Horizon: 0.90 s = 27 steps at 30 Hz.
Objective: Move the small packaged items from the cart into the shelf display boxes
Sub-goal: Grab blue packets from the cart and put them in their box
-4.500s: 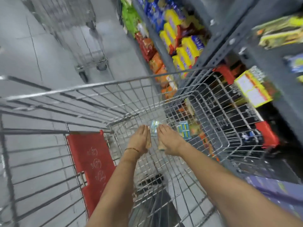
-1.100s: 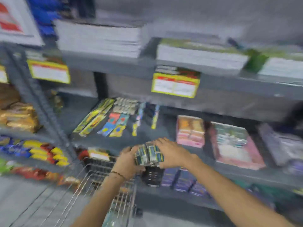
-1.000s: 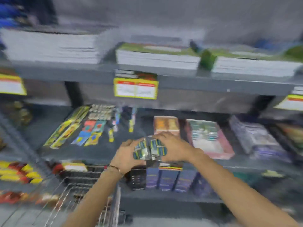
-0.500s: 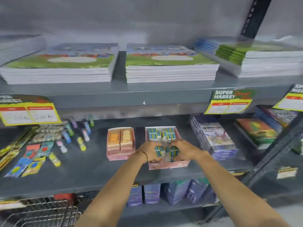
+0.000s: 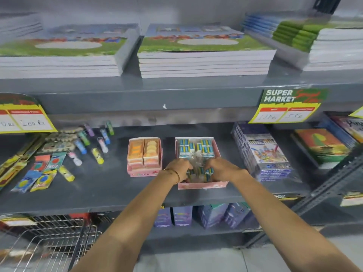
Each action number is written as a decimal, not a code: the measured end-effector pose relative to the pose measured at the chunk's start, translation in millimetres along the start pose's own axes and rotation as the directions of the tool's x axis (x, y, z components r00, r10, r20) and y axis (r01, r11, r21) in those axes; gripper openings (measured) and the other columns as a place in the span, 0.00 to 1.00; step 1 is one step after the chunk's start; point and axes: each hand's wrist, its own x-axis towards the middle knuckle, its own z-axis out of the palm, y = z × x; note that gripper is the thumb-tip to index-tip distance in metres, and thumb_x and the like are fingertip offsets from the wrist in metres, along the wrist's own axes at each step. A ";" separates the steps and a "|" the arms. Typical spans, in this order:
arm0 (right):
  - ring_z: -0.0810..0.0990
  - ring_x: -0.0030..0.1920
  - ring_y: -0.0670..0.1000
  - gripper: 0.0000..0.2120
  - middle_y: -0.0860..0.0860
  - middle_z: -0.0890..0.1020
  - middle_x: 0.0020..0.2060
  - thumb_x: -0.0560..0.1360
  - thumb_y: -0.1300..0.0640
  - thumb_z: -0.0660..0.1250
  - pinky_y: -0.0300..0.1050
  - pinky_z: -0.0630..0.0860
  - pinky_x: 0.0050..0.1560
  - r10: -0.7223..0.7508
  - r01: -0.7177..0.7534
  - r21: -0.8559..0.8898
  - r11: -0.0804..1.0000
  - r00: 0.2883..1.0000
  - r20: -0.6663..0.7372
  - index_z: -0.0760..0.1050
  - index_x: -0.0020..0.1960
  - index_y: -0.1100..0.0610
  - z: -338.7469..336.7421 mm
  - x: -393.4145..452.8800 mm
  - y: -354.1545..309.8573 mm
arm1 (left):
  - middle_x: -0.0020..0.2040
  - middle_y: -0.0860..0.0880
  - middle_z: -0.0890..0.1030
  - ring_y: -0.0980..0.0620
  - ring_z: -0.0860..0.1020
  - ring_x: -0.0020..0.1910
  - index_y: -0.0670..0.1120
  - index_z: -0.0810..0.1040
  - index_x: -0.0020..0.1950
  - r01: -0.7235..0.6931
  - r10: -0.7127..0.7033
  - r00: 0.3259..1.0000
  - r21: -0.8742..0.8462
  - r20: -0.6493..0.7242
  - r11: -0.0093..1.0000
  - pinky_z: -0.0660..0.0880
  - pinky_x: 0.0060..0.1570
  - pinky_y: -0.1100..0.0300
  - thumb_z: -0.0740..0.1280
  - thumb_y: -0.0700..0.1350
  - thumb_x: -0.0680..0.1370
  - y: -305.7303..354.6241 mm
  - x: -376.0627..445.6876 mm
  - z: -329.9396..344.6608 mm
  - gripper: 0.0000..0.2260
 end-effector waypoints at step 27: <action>0.66 0.73 0.53 0.25 0.52 0.66 0.74 0.77 0.60 0.62 0.47 0.63 0.71 -0.444 0.439 -0.084 0.895 0.853 -0.274 0.63 0.73 0.57 7.4 17.2 -236.0 | 0.77 0.43 0.51 0.48 0.48 0.76 0.41 0.49 0.75 0.333 -0.371 0.769 -0.170 -0.521 0.928 0.46 0.75 0.57 0.61 0.55 0.77 -153.9 -188.2 -3.1 0.34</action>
